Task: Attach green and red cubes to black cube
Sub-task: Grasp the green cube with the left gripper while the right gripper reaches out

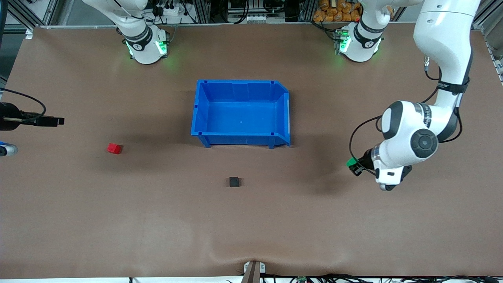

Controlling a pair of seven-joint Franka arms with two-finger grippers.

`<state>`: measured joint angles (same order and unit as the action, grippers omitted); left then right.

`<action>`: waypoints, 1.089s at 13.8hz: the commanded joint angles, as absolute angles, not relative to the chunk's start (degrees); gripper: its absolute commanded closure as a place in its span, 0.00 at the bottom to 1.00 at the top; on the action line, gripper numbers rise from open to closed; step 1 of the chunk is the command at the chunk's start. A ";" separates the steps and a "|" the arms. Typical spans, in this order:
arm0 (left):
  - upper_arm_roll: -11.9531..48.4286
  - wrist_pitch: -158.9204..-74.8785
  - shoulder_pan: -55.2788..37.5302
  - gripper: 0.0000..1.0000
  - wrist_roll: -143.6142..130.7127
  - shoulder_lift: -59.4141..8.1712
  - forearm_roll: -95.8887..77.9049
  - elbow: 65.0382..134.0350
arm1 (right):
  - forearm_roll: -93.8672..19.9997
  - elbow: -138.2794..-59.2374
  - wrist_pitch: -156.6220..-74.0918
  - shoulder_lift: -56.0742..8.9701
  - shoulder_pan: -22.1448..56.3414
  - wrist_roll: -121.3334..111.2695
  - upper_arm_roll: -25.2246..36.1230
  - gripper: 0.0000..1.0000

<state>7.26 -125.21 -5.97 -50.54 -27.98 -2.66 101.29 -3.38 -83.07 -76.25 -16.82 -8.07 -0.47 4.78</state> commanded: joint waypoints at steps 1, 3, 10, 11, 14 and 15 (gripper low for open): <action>7.12 -124.10 -8.96 1.00 -56.05 -30.58 -4.83 96.16 | -3.78 -82.35 -75.59 -17.31 -9.32 -0.35 3.96 0.00; 7.29 -124.10 -11.41 1.00 -60.36 -30.67 -7.63 95.54 | -3.87 -82.35 -75.50 -17.40 -9.32 -0.35 3.96 0.00; 7.29 -124.10 -17.23 1.00 -76.61 -37.51 -10.54 85.97 | -3.96 -82.79 -75.59 -17.67 -9.32 -0.35 3.96 0.00; 7.29 -124.19 -17.84 1.00 -79.51 -38.57 -11.07 84.13 | -3.96 -82.88 -75.67 -18.10 -9.40 -0.35 3.96 0.00; 7.29 -124.71 -20.73 1.00 -88.39 -41.39 -11.16 80.43 | -4.22 -82.88 -75.85 -19.16 -9.58 -0.44 3.96 0.00; 7.29 -124.98 -21.35 1.00 -91.03 -42.70 -11.16 79.03 | -4.22 -82.88 -76.02 -19.68 -9.58 -0.44 3.96 0.00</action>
